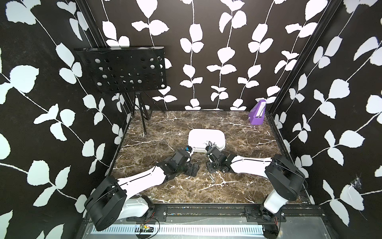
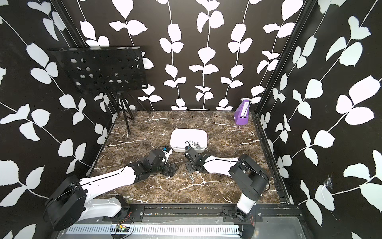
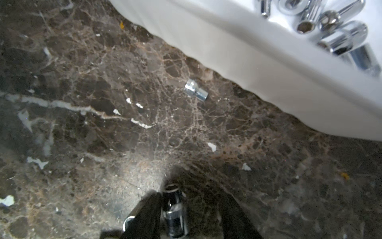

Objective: Put the socket on the desktop into the storage box
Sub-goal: Pick up the socket head from the center of the board, then place the socket head in the storage box.

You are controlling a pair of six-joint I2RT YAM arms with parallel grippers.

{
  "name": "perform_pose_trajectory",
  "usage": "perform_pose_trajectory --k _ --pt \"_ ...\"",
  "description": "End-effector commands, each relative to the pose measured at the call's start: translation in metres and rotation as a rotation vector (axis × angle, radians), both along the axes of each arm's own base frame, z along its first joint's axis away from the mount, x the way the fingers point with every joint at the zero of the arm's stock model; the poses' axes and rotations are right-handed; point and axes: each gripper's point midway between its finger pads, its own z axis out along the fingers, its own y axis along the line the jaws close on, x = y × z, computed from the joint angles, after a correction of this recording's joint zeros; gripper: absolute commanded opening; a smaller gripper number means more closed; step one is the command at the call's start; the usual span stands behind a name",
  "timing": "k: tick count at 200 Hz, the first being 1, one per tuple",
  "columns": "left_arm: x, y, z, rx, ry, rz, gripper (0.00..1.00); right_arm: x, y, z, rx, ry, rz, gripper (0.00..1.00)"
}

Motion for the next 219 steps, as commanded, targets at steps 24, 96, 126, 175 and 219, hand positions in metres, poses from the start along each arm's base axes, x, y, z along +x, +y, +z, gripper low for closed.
perform_pose_trajectory --k 24,96,126,175,219 --pt "0.002 -0.004 0.012 -0.019 -0.029 -0.009 0.94 0.01 0.011 0.009 0.01 -0.025 -0.007 0.5" --pt "0.002 -0.003 0.011 -0.016 -0.026 -0.008 0.94 0.008 0.007 0.005 -0.016 -0.011 -0.004 0.37" --pt "0.002 -0.004 0.01 -0.015 -0.024 -0.009 0.94 0.005 0.007 -0.003 -0.039 0.019 0.0 0.32" --pt "0.002 -0.003 0.012 -0.018 -0.027 -0.009 0.94 0.004 0.0 -0.005 -0.065 0.023 -0.008 0.21" --pt "0.002 -0.003 0.011 -0.015 -0.026 -0.007 0.94 0.004 -0.007 0.005 -0.078 -0.006 -0.021 0.12"
